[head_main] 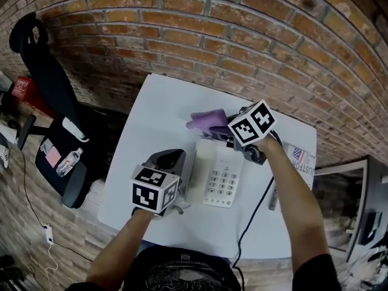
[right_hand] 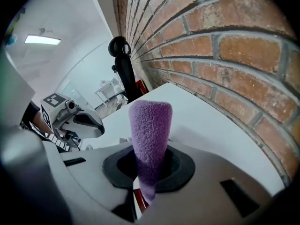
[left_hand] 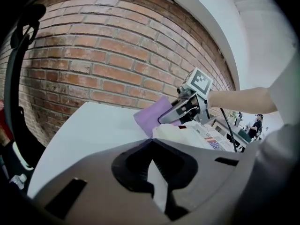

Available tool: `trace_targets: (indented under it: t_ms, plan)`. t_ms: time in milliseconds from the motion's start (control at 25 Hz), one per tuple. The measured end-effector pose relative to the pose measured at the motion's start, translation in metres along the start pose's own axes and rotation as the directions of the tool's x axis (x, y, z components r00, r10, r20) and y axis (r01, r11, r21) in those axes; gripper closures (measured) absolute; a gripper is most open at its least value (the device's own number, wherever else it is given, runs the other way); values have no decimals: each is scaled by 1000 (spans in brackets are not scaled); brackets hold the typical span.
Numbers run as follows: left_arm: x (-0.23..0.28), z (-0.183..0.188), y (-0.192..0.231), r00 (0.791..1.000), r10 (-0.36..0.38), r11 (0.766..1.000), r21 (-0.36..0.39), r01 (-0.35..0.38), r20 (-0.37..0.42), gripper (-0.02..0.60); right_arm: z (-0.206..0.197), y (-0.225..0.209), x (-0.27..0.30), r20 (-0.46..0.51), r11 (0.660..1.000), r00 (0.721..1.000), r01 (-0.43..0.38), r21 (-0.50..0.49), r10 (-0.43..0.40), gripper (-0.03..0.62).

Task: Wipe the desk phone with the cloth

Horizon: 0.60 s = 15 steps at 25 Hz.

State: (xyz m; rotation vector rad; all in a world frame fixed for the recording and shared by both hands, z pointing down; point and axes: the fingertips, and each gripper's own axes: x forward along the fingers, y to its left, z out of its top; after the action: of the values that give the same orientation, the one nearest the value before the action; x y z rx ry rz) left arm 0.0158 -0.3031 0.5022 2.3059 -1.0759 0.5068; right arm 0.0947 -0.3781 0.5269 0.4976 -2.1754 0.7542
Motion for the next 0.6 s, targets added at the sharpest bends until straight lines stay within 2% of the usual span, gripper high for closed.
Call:
trace_targets:
  t_ms: [600]
  plan:
    - [7, -1, -28, 997, 72, 997, -21, -71, 20, 577, -39, -25, -39, 51, 999, 999, 4, 48, -6, 548]
